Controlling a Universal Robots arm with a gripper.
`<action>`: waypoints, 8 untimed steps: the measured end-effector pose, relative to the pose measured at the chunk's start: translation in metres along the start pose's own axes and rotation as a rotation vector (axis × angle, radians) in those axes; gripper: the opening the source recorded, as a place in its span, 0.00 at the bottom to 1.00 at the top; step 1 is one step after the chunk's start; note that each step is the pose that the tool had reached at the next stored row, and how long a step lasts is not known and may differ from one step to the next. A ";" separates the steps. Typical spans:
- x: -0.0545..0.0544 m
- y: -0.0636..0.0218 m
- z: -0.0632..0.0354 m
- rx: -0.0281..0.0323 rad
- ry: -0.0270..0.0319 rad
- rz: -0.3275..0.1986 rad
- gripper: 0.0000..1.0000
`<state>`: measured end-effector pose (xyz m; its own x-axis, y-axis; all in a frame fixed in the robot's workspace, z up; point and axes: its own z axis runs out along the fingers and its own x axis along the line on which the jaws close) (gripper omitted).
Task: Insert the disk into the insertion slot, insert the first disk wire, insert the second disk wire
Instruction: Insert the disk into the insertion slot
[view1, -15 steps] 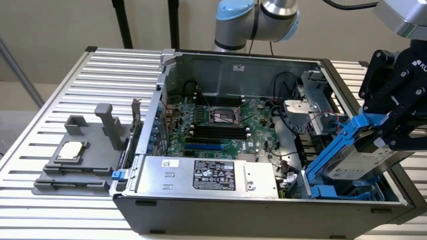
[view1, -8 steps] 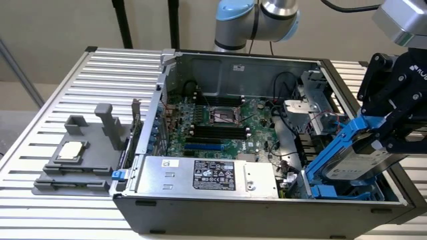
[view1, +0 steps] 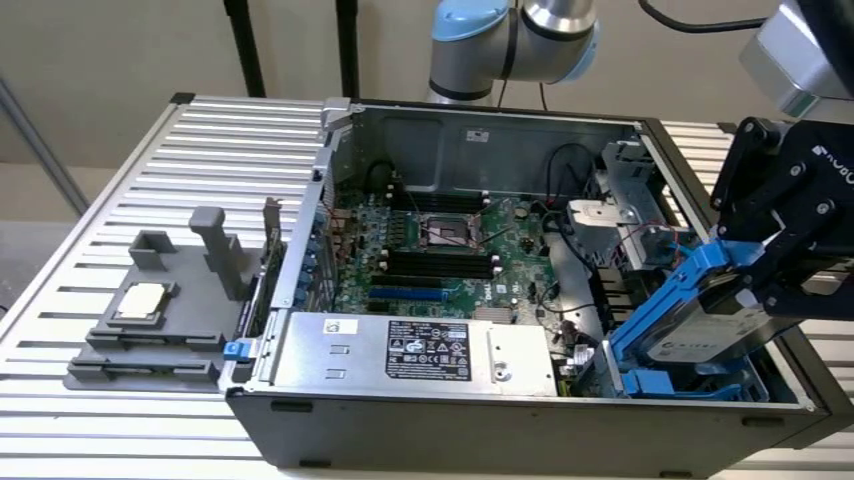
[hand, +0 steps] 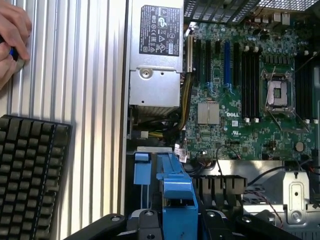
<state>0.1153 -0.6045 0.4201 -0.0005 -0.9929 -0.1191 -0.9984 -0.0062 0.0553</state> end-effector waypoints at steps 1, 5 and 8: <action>0.000 -0.0001 0.0010 -0.0001 -0.0009 -0.001 0.33; 0.001 -0.0003 0.0042 -0.0005 -0.0037 -0.004 0.34; 0.001 -0.0004 0.0059 -0.0009 -0.0050 -0.006 0.40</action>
<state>0.1153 -0.6051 0.4141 0.0056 -0.9922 -0.1244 -0.9984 -0.0126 0.0554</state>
